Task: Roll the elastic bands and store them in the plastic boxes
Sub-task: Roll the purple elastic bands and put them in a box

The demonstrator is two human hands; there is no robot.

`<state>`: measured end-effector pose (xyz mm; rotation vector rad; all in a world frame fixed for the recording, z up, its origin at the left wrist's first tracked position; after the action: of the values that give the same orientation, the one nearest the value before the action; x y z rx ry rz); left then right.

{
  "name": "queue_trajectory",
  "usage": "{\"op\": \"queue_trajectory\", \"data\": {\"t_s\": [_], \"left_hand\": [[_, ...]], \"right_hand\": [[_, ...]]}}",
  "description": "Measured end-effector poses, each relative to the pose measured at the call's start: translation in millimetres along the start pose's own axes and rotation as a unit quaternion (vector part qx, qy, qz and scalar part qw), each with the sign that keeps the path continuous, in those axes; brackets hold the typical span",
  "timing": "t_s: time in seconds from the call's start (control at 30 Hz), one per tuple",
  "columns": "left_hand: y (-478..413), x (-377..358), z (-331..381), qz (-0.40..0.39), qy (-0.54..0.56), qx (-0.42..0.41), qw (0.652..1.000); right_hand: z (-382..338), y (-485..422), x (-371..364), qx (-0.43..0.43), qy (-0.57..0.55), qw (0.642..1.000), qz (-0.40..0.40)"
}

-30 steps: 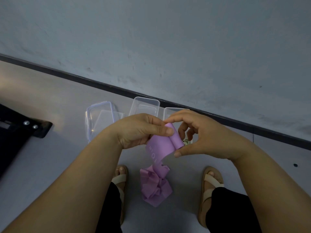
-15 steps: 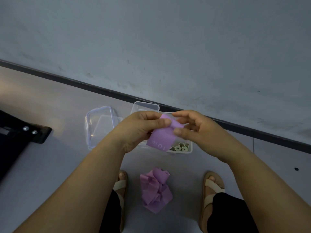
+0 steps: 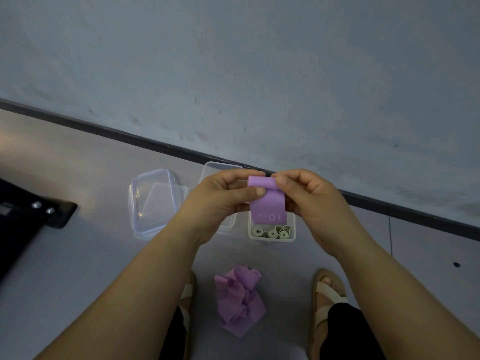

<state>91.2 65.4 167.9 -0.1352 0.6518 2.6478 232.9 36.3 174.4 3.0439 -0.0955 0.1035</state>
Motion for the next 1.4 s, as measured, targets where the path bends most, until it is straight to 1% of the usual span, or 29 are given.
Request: {"op": "queue_trajectory", "data": {"t_s": [0.17,0.33,0.43,0.53,0.67,0.8,1.07,1.23,1.4], "left_hand": [[0,-1,-1,0.005,-0.039,0.006,0.999],[1,1,0,0.043,-0.072,0.003,0.997],[2,3,1,0.050,-0.083,-0.008,0.995],[2,4,3,0.048,-0.076,-0.022,0.996],[2,3,4,0.043,-0.058,-0.030,0.997],[2,2,5,0.040,-0.052,-0.034,0.997],[1,1,4,0.037,-0.052,-0.038,0.997],[1,-1,1,0.029,-0.023,-0.008,0.999],[1,0,0,0.031,-0.047,-0.003,0.998]], "right_hand": [[-5,-1,1,0.028,-0.001,1.000,0.003],[-8,-1,-2,0.057,0.017,0.998,-0.011],[-9,-2,-4,0.066,0.030,0.997,-0.022],[-7,-2,-5,0.060,0.029,0.997,-0.025],[-1,-1,-5,0.019,0.011,1.000,-0.021],[2,0,-6,0.003,0.029,0.999,-0.029],[1,-1,-4,0.009,0.015,1.000,-0.022],[-1,-2,-2,0.023,0.012,0.999,-0.021],[-3,-1,-2,0.033,0.029,0.999,-0.024]]}}
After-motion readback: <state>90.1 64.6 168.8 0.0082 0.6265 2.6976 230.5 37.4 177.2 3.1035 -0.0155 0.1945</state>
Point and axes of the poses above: each hand's wrist, its own y-axis away from the middle knuckle, its own x-axis out of the back of the hand, z = x × y, the point moved 7 cm from there along -y, towards the middle knuckle, and after that the axes turned 8 degrees about x, right-handed, at the moved point
